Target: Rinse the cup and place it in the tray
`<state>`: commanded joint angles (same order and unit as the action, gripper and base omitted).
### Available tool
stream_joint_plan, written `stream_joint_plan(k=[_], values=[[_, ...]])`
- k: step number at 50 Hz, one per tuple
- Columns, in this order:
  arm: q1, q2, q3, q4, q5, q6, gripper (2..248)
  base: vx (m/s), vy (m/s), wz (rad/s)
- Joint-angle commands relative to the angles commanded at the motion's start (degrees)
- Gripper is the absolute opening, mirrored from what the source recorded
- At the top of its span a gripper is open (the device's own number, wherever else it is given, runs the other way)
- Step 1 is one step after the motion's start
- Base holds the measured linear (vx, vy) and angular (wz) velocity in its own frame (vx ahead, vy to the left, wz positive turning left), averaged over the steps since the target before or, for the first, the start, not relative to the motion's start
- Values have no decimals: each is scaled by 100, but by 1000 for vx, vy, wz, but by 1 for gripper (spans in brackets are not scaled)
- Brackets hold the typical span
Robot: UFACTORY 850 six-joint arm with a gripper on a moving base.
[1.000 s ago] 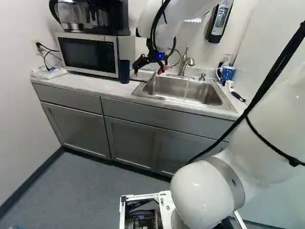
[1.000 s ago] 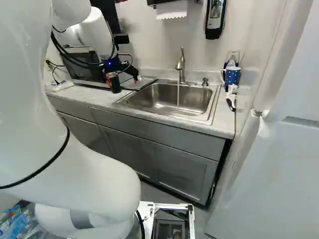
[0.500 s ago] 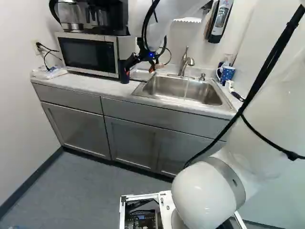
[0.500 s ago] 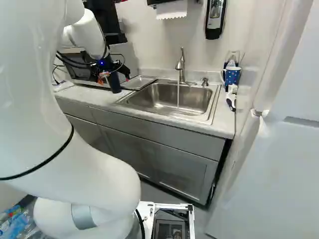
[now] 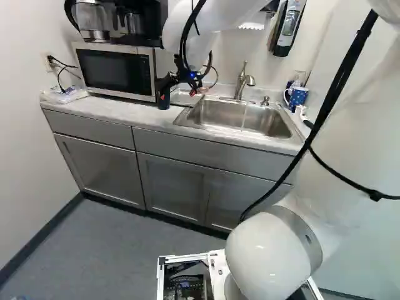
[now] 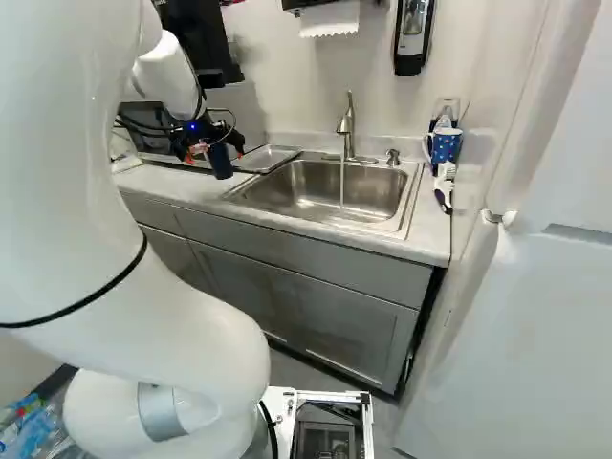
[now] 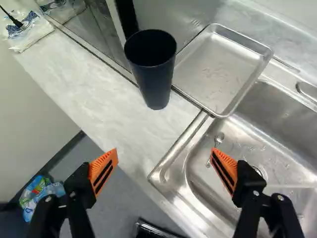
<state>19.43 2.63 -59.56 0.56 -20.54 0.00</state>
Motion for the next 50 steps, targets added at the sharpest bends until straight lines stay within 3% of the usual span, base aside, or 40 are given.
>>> stream_joint_plan(k=[50], values=[[96, -616, 61, 0, 1309, 0, 247, 0, 0, 0]])
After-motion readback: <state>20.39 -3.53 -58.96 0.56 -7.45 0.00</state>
